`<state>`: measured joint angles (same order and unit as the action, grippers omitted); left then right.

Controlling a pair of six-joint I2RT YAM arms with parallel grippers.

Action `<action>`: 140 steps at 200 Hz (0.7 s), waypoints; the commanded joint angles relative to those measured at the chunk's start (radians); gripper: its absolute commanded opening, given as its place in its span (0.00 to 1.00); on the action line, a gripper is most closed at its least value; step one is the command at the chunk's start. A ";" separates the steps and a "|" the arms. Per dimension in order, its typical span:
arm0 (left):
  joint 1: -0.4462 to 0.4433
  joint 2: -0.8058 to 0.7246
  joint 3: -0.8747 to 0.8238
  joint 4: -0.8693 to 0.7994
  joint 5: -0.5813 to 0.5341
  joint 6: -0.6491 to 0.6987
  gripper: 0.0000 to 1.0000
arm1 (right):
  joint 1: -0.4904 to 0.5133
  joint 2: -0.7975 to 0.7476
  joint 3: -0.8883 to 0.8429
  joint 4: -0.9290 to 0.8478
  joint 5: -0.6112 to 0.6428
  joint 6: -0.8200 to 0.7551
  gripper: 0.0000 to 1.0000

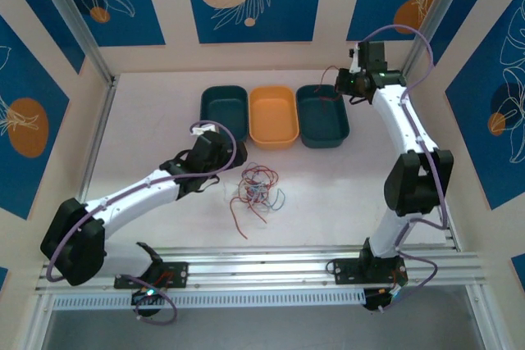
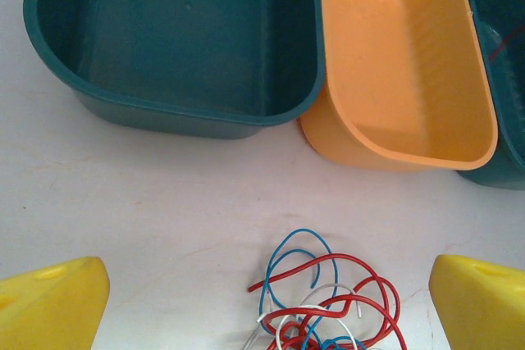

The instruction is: Untangle the cables

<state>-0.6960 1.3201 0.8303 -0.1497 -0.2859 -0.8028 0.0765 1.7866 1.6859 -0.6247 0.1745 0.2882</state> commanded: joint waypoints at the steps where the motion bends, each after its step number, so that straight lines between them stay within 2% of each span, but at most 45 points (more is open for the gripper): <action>1: -0.006 0.009 0.029 0.019 -0.005 0.002 1.00 | 0.005 0.025 -0.012 -0.002 -0.025 0.052 0.00; 36: -0.006 0.011 0.018 0.031 0.001 -0.013 1.00 | 0.011 0.044 -0.068 -0.019 -0.010 0.112 0.00; 66: -0.006 0.009 0.016 0.023 0.004 -0.018 1.00 | 0.012 0.045 -0.149 0.024 -0.052 0.156 0.00; 140: -0.005 -0.004 0.003 0.023 0.016 -0.043 1.00 | 0.058 0.122 -0.175 0.059 -0.046 0.160 0.00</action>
<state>-0.6960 1.3239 0.8303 -0.1383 -0.2844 -0.8215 0.1246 1.8755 1.5219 -0.5873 0.1520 0.4274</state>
